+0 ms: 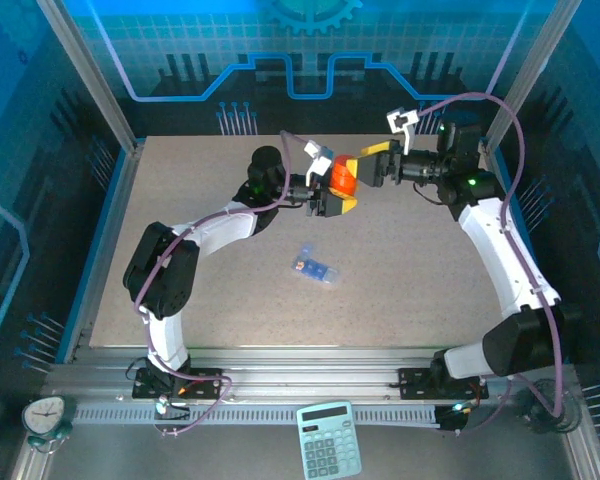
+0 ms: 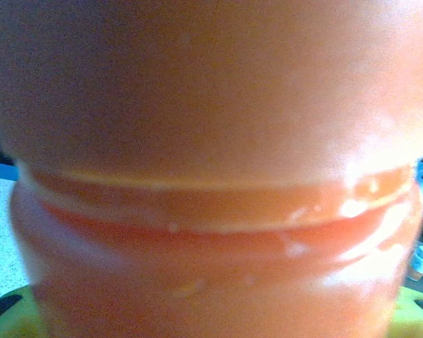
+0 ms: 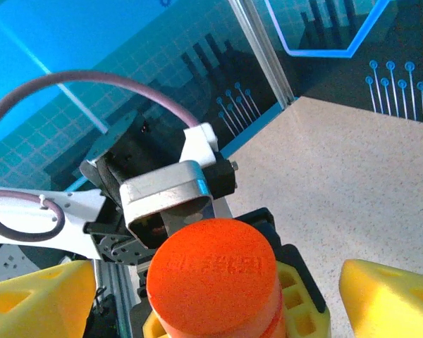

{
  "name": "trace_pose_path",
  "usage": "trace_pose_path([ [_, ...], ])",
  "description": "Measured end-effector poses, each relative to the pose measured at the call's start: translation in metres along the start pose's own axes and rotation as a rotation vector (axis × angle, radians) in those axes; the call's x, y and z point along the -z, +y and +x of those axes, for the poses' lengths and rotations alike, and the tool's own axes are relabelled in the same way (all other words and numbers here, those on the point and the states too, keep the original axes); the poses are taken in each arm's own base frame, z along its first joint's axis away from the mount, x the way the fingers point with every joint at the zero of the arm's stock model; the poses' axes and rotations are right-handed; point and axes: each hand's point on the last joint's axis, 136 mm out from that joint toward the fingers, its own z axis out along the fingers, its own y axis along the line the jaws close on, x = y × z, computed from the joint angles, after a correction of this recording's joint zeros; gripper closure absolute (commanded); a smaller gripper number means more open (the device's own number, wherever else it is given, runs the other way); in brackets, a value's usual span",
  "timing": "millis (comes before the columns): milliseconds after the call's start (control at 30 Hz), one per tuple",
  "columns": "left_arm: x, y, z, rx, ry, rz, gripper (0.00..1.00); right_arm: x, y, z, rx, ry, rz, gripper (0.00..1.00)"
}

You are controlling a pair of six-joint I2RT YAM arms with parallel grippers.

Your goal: Sort the pills into containers

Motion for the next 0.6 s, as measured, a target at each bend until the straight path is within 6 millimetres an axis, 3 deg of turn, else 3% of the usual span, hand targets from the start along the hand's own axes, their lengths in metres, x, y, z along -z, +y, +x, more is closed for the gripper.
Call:
trace_pose_path([
  [267,-0.001,-0.002,0.002,0.005,0.007,0.011,0.9,-0.01,-0.006,0.013,-0.014,0.052,0.008,0.21],
  [600,-0.002,-0.001,0.005,0.027,0.017,0.009,0.91,-0.014,-0.003,0.016,-0.012,0.071,-0.003,0.42],
])
